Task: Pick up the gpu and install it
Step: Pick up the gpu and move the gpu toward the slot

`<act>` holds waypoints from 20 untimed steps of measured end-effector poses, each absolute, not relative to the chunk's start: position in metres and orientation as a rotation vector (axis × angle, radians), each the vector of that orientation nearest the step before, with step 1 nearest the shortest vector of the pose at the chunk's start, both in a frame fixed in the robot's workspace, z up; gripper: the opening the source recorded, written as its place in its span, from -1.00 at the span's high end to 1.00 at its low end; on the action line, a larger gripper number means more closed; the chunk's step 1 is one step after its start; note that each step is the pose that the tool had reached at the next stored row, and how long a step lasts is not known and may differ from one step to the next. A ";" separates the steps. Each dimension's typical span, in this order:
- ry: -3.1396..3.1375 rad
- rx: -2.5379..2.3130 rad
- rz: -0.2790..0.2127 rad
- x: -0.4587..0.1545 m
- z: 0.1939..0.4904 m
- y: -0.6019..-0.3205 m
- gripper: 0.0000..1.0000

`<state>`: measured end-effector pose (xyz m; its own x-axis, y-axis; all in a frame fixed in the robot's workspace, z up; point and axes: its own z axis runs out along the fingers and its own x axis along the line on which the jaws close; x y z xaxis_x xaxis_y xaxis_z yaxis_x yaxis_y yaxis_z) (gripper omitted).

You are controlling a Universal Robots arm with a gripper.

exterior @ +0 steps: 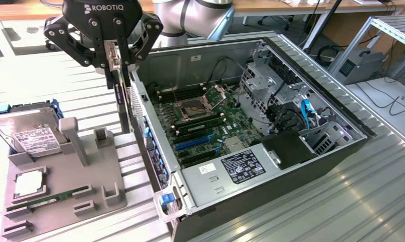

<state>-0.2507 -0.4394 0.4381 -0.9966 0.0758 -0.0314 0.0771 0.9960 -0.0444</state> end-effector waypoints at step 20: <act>3.109 0.119 -0.073 -0.240 0.438 -0.439 0.47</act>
